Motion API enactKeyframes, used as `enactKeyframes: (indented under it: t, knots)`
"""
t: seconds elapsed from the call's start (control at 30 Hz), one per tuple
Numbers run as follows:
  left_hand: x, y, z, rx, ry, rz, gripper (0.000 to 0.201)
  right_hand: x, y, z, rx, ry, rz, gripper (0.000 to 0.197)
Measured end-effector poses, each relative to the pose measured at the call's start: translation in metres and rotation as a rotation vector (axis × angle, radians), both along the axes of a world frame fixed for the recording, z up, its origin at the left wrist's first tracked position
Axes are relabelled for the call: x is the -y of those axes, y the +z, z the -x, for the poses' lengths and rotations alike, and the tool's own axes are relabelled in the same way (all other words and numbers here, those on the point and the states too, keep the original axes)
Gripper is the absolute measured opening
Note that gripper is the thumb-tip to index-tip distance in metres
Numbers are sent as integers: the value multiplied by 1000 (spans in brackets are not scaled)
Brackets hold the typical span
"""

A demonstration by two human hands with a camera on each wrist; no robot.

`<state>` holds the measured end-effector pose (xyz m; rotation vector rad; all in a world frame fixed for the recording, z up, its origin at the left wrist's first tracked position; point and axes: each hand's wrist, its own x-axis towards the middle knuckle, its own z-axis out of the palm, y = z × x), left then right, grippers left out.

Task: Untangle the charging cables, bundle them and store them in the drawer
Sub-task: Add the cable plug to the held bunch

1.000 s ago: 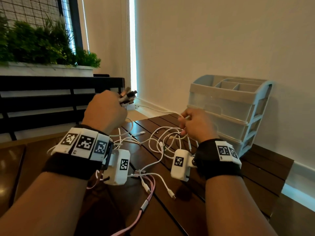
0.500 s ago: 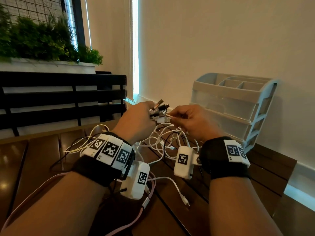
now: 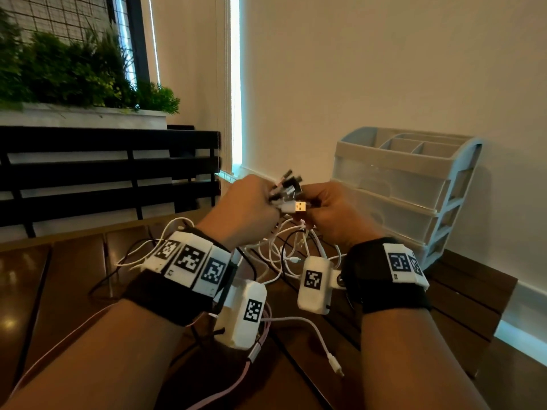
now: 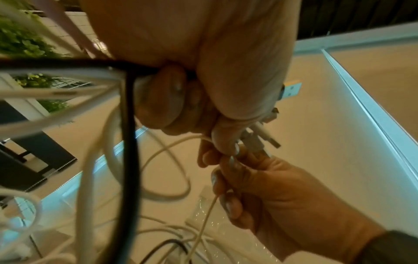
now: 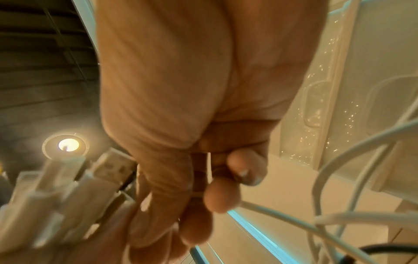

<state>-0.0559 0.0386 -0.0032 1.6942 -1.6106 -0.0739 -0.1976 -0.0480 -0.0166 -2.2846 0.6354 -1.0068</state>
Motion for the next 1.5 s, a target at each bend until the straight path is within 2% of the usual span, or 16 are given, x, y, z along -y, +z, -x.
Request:
enactKeyframes:
  t: [0.1, 0.17, 0.23, 0.4, 0.57, 0.63, 0.73, 0.83, 0.9, 1.0, 1.07, 1.2, 1.27, 1.33, 1.43, 1.5]
  knots:
    - [0, 0, -1, 75, 101, -49, 24, 8, -3, 1, -116, -91, 12, 8]
    - [-5, 8, -10, 105, 169, -18, 16, 14, -9, 3, -238, -168, -42, 5]
    - [-12, 18, -21, 90, 202, 36, 19, 22, -16, 2, -302, -247, -86, 8]
    - [-14, 18, -30, 119, 254, 1, 18, 36, -25, 2, -287, -418, -10, 7]
    - [-14, 20, -42, 127, 329, 11, 20, 36, -8, 15, -8, -416, 27, 11]
    - [-18, 26, -52, 125, 385, 20, 19, 27, 4, 15, -15, -352, 18, 10]
    - [-25, 36, -64, 78, 425, 41, 16, 6, 16, 3, -337, -212, -43, 4]
    - [-28, 37, -68, 65, 412, 48, 15, -4, 12, -24, -576, -75, -195, 14]
    - [-25, 35, -66, 76, 412, 27, 16, -3, 2, -44, -713, -103, -134, 15]
    - [-24, 32, -66, 79, 429, 0, 14, 3, -12, -70, -1017, -232, 90, 20]
    - [-23, 31, -69, 64, 440, -21, 12, 13, -20, -83, -1078, -293, 128, 19]
    - [-28, 31, -79, 20, 452, -49, 11, 22, -15, -104, -1064, -351, 143, 19]
    - [-30, 32, -85, 14, 457, -47, 11, 16, -8, -117, -1032, -325, 170, 16]
    - [-31, 34, -88, 16, 460, -13, 12, 5, 0, -131, -931, -185, 103, 19]
    - [-36, 42, -82, 26, 441, 62, 11, -15, 12, -138, -653, 47, -153, 22]
    - [-40, 46, -75, 26, 414, 92, 9, -21, 16, -132, -725, 117, -170, 13]
